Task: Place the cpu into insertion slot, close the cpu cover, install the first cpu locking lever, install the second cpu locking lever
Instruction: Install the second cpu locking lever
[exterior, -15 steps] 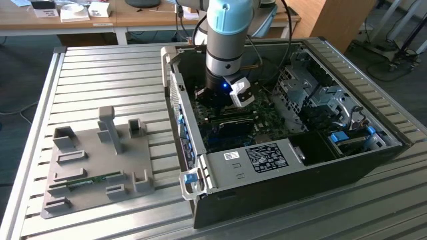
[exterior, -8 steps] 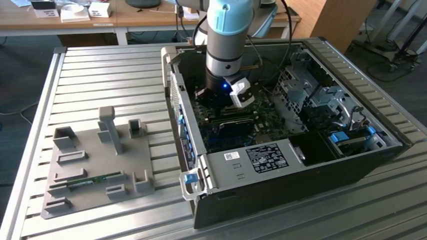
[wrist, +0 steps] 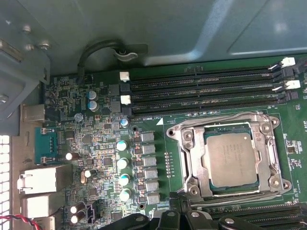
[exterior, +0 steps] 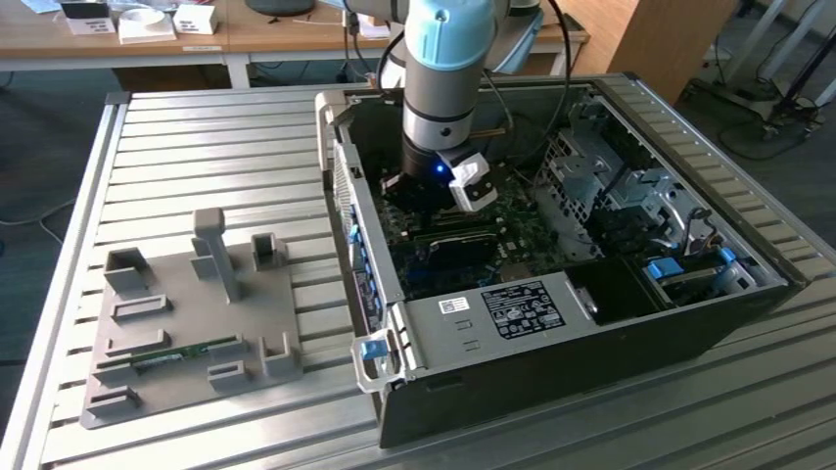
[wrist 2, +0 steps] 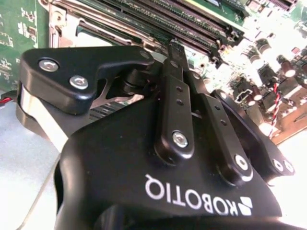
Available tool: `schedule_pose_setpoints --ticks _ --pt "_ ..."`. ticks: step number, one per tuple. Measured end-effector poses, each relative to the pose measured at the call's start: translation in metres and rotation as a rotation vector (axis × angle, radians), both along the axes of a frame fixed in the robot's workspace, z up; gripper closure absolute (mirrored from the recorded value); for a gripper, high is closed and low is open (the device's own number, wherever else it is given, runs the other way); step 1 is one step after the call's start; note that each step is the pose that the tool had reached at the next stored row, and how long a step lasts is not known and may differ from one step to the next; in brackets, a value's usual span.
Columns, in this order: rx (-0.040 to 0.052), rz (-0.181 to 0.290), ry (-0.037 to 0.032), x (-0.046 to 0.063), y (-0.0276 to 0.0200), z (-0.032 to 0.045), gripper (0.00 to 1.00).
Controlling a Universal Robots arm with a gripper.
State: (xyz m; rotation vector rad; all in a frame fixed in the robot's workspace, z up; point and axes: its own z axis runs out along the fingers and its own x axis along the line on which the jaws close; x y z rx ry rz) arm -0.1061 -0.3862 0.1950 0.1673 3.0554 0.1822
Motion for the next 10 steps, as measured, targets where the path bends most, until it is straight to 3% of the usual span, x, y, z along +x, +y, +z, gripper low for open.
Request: schedule_pose_setpoints --ticks 10 --pt "-0.0001 0.000 0.0000 -0.0001 0.0000 -0.0019 0.89"
